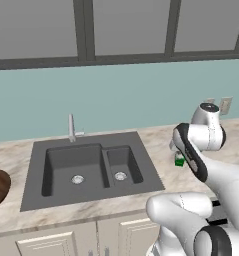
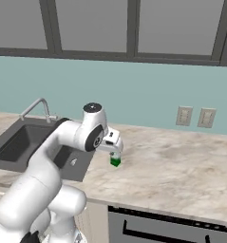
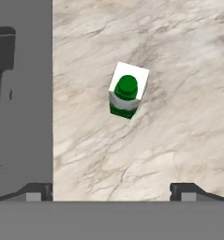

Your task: Gather the eggs and milk located in the vicinity of the sink area and place them right next to the bowl.

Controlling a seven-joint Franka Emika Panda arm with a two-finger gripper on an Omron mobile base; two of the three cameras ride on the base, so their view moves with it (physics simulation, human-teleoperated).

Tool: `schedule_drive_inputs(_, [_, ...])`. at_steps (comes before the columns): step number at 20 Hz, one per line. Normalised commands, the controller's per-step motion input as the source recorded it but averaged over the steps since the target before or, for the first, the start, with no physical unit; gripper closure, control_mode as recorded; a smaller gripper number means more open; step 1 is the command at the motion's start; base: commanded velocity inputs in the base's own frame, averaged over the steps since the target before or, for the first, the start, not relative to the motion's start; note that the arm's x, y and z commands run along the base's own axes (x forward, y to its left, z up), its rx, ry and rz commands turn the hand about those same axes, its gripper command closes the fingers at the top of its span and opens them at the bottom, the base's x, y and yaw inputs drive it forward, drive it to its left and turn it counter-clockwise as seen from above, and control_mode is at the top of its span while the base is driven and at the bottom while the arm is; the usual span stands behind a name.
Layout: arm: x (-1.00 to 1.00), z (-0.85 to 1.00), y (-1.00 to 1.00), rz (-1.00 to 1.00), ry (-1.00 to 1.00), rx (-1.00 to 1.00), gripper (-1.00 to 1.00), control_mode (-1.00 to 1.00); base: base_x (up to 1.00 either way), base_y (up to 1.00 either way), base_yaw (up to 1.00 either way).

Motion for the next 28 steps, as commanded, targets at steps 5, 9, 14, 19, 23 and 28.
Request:
schedule_drive_inputs(5, [0.43, -0.17, -0.38, -0.15, 0.0, 0.0, -1.0, -1.0, 0.0, 0.0, 0.0])
schedule_drive_inputs(9, [0.42, -0.12, -0.11, -0.12, 0.0, 0.01, -1.0, -1.0, 0.0, 0.0, 0.0])
schedule_drive_inputs(14, [0.38, -0.12, -0.02, -0.11, 0.0, 0.04, -1.0, -1.0, 0.0, 0.0, 0.0])
schedule_drive_inputs(19, [0.28, -0.13, -0.01, -0.09, 0.0, 0.13, -1.0, -1.0, 0.0, 0.0, 0.0])
schedule_drive_inputs(23, [0.12, -0.17, -0.02, -0.06, 0.0, 0.1, -1.0, -1.0, 0.0, 0.0, 0.0])
schedule_drive_inputs(28, [0.0, -0.21, 0.0, -0.02, 0.0, 0.0, -1.0, -1.0, 0.0, 0.0, 0.0])
